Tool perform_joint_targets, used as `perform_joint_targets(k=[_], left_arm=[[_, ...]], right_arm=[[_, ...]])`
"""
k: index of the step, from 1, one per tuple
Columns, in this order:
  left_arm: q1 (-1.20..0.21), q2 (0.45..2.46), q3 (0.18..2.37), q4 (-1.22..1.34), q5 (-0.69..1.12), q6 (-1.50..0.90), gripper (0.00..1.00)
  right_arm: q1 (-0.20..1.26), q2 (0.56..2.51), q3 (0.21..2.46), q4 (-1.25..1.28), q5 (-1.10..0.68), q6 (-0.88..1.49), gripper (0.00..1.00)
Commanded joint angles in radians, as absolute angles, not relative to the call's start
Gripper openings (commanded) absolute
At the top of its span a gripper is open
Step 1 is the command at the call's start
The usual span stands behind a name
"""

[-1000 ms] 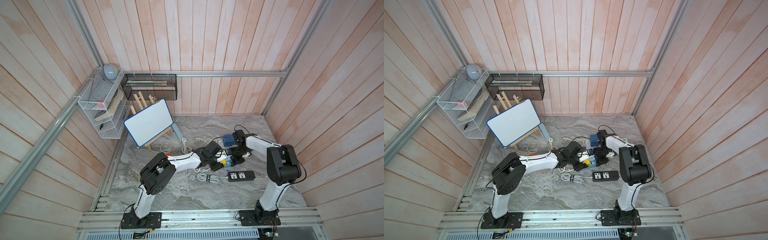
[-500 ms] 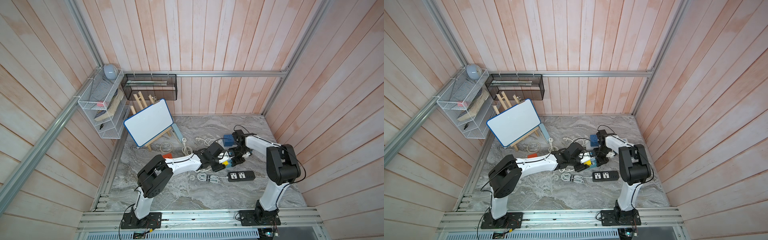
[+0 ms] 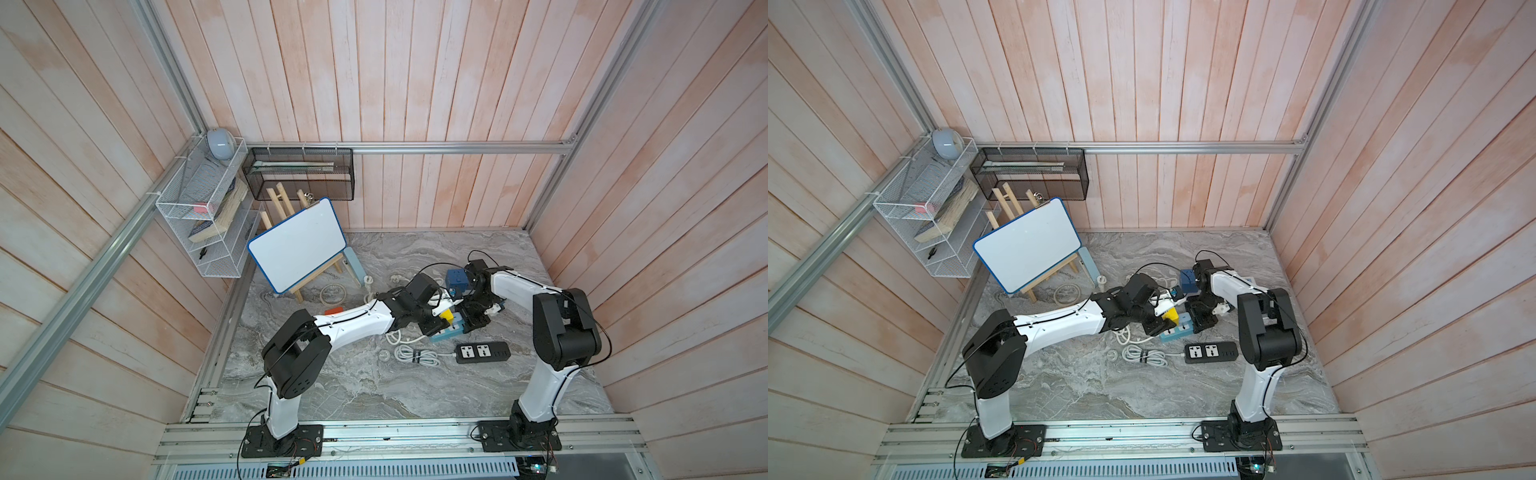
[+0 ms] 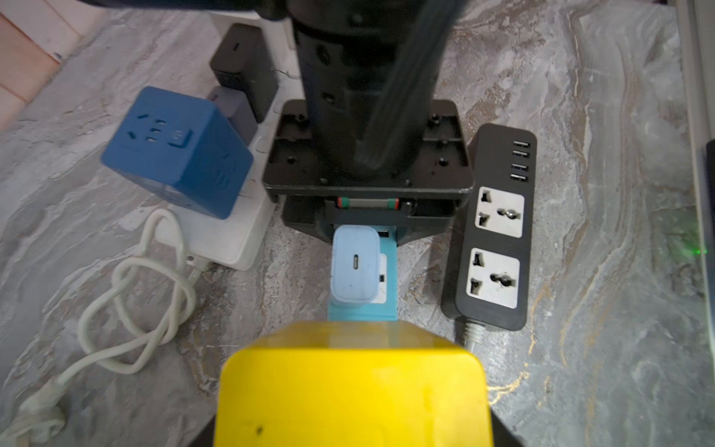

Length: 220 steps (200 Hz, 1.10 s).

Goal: Pull the plug off the socket
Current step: Remove the plug from the socket, then place the plug at the center of the board.

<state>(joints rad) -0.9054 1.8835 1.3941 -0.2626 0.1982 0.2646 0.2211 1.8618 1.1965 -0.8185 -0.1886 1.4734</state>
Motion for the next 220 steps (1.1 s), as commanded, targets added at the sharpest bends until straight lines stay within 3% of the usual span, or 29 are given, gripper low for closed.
perform_joint_targets(k=[1,124,220], left_arm=[[-0.899,1.818,1.389,-0.299,0.182,0.201,0.0],[-0.769,1.737,1.396,-0.847,0.131,-0.241,0.0],[-0.674,1.839,1.376,-1.161,0.137,-0.338,0.0]], right_arm=[[0.218,1.925,1.17,-0.808,-0.158,1.499,0.0],[0.217,1.908,1.134,-0.698,-0.198,1.475,0.0],[0.218,1.902,1.089,-0.604,-0.244,1.482,0.0]])
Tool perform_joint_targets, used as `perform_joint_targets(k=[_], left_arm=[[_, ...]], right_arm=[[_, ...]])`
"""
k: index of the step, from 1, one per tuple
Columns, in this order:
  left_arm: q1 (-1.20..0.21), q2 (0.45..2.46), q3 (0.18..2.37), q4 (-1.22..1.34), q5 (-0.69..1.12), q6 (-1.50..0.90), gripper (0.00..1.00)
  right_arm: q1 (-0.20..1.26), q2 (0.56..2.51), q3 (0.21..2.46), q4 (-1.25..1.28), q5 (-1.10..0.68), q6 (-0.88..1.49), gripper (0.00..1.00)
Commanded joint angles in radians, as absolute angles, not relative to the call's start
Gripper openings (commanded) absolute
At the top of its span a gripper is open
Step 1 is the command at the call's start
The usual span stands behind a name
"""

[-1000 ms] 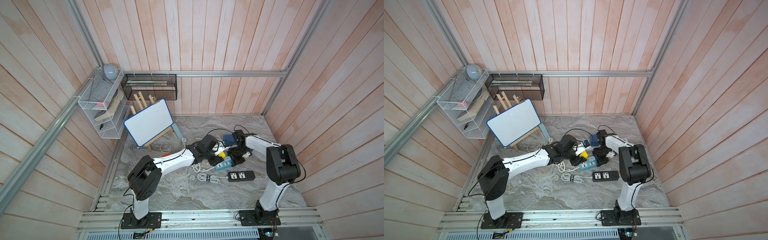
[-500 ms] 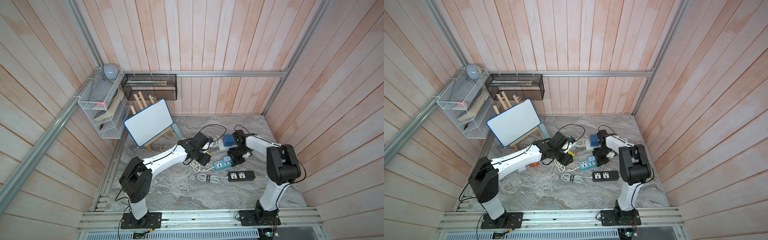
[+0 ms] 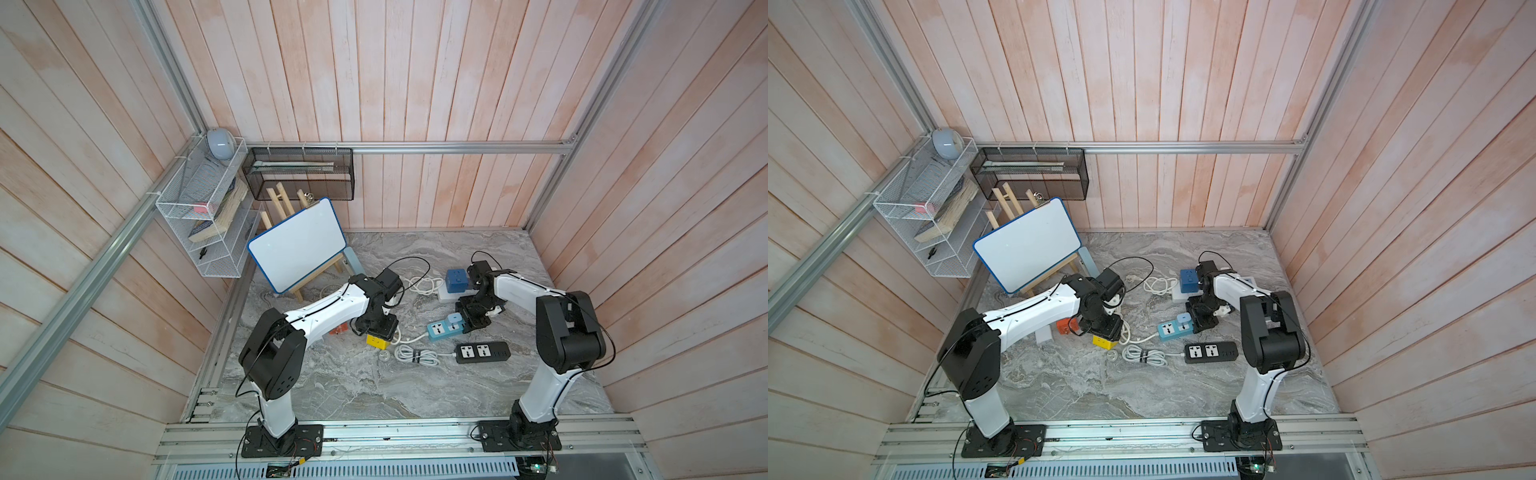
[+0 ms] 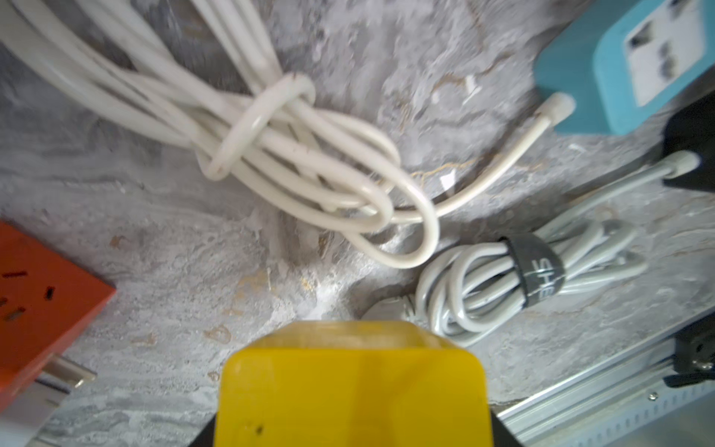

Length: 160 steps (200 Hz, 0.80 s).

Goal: Pull the plug off the socket
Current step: Place the plug at the center of the board.

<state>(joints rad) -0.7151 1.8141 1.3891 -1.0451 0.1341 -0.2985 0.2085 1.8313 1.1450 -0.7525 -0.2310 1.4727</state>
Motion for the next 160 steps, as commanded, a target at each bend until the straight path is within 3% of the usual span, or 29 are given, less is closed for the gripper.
perform_joint_targets(k=[1,76,160], left_arm=[[-0.672,1.84,1.376,-1.165,0.136,-0.338,0.0],[-0.642,1.926,1.39,-1.307,-0.026,-0.256,0.0],[-0.627,2.07,1.532,-1.37,-0.068,-0.206,0.01]], right_arm=[[0.218,1.902,1.089,-0.604,-0.244,1.483,0.0],[0.217,1.914,1.104,-0.61,-0.248,1.477,0.0],[0.216,1.927,1.12,-0.619,-0.247,1.47,0.0]])
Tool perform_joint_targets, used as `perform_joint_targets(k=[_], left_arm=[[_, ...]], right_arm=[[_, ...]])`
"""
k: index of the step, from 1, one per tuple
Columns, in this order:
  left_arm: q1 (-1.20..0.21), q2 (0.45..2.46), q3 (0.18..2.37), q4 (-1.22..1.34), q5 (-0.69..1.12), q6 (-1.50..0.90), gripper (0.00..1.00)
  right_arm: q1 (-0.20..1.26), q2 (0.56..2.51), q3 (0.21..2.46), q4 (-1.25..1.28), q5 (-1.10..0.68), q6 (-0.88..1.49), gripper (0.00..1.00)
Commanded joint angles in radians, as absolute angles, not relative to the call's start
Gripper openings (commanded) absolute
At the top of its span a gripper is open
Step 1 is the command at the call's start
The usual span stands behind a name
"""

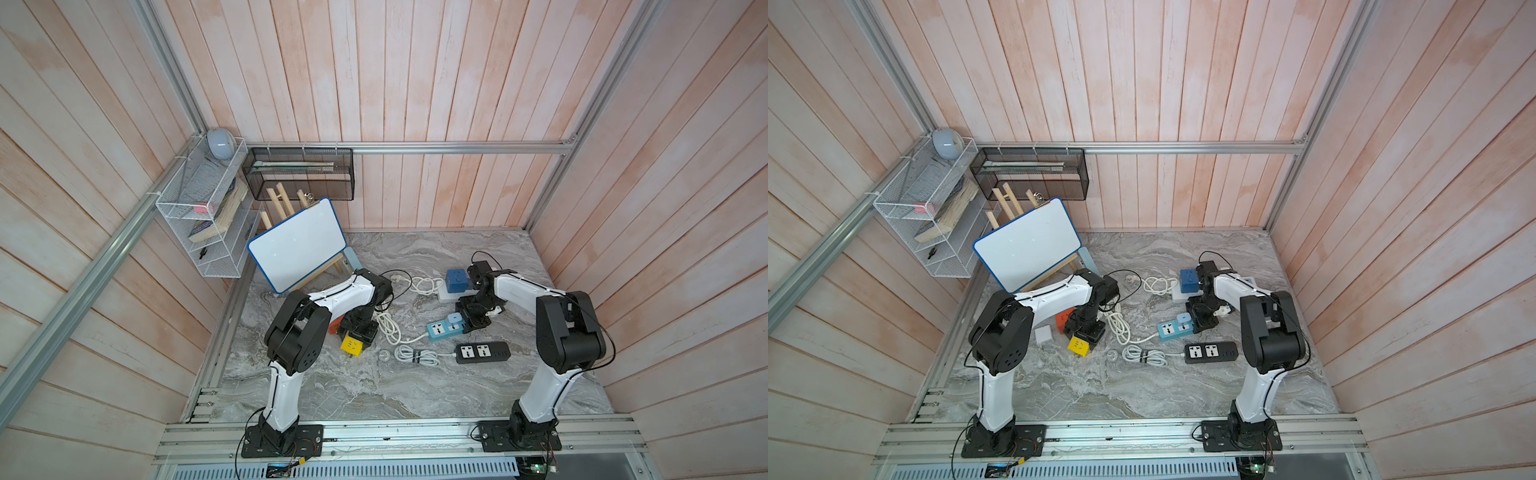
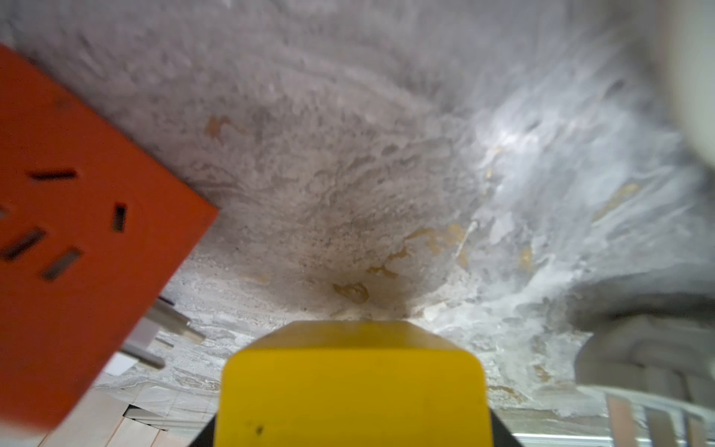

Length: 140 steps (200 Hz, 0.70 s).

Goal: Pull the plug off the socket
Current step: Place the plug at the center of the board.

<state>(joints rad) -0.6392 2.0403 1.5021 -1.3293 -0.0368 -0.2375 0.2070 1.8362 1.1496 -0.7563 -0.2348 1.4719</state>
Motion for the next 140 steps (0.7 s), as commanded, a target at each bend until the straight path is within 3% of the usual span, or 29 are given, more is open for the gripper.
perform_joint_targets(k=[1,25,35,55,90,105,140], left_arm=[[-0.626,2.07,1.532,-1.37,-0.068,-0.206,0.01],[-0.621,2.076,1.534,-1.357,-0.064,-0.203,0.4],[-0.621,2.078,1.532,-1.351,-0.058,-0.201,0.51],[-0.622,2.081,1.53,-1.342,-0.05,-0.199,0.62],[-0.623,2.077,1.536,-1.331,-0.049,-0.203,0.7],[-0.623,2.074,1.539,-1.332,-0.055,-0.205,0.84],[-0.623,2.068,1.545,-1.322,-0.056,-0.208,0.85]], right_arm=[[0.217,1.927,1.12,-0.619,-0.247,1.47,0.0],[0.216,1.93,1.12,-0.622,-0.247,1.472,0.0],[0.216,1.93,1.12,-0.624,-0.248,1.471,0.0],[0.216,1.928,1.118,-0.624,-0.248,1.473,0.0],[0.216,1.928,1.12,-0.63,-0.245,1.471,0.0],[0.216,1.927,1.12,-0.63,-0.245,1.471,0.0],[0.216,1.925,1.125,-0.635,-0.242,1.47,0.0]])
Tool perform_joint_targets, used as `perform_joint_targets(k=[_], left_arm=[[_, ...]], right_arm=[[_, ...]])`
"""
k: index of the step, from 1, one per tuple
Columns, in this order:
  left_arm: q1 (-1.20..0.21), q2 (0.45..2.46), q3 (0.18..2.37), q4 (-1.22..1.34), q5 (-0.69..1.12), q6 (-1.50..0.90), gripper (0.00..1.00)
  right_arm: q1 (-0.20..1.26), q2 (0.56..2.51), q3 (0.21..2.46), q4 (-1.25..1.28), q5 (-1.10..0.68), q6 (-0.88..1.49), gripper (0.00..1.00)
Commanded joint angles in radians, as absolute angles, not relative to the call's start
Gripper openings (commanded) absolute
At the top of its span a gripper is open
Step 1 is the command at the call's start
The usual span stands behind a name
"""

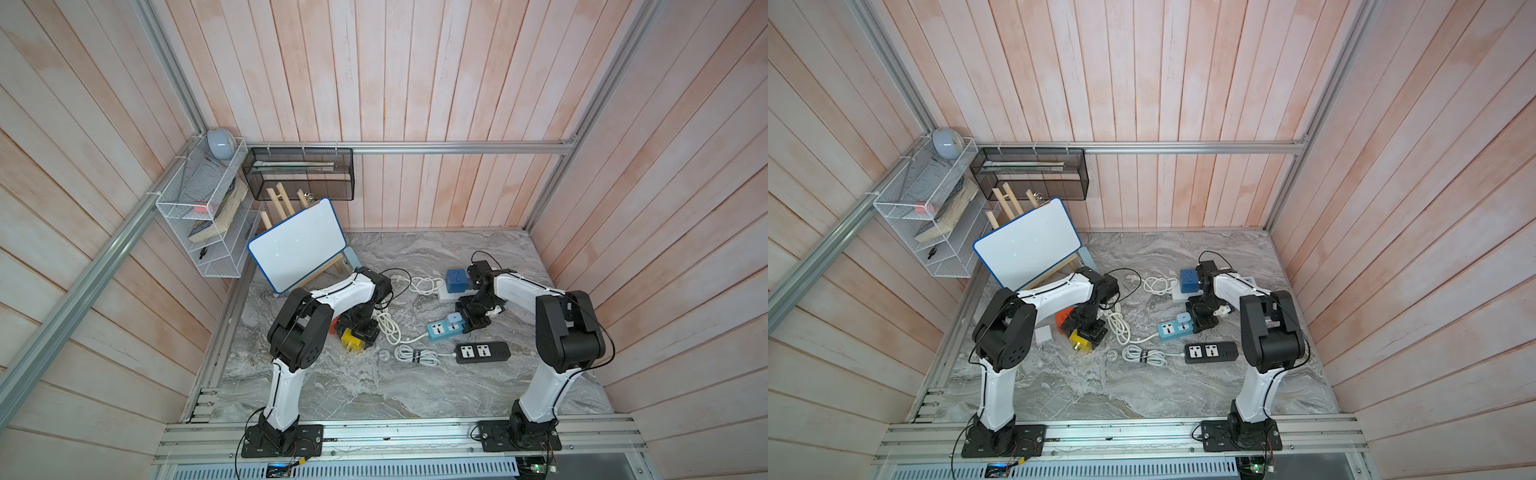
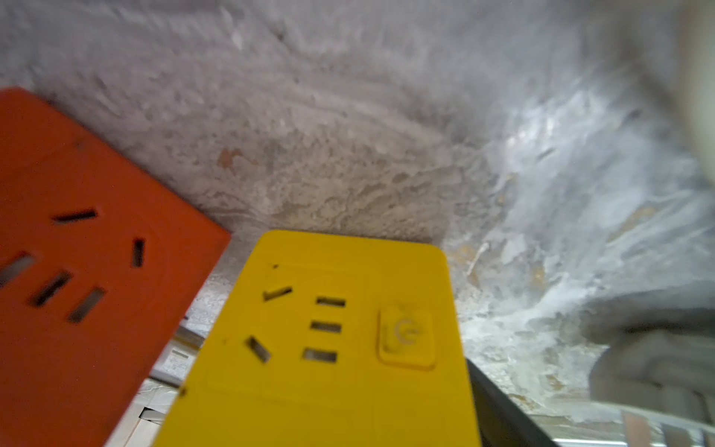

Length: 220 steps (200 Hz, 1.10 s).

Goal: Pull the plug off the socket
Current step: Place the plug at the center of the board.

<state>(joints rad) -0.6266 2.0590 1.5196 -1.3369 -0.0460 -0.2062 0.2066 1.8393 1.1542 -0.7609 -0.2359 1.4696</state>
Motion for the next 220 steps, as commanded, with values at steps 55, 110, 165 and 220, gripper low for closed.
perform_joint_targets(k=[55,110,165,220], left_arm=[[-0.623,2.048,1.573,-1.327,-0.074,-0.222,0.85],[-0.624,1.975,1.666,-1.272,-0.135,-0.242,0.85],[-0.669,1.866,1.682,-1.02,-0.039,-0.186,0.85],[-0.732,1.779,1.566,-0.668,0.106,-0.083,0.89]], right_arm=[[0.216,1.922,1.123,-0.634,-0.248,1.477,0.0],[0.216,1.903,1.103,-0.617,-0.288,1.517,0.0],[0.186,1.898,1.115,-0.631,-0.315,1.516,0.39],[0.156,1.896,1.097,-0.637,-0.323,1.502,0.64]])
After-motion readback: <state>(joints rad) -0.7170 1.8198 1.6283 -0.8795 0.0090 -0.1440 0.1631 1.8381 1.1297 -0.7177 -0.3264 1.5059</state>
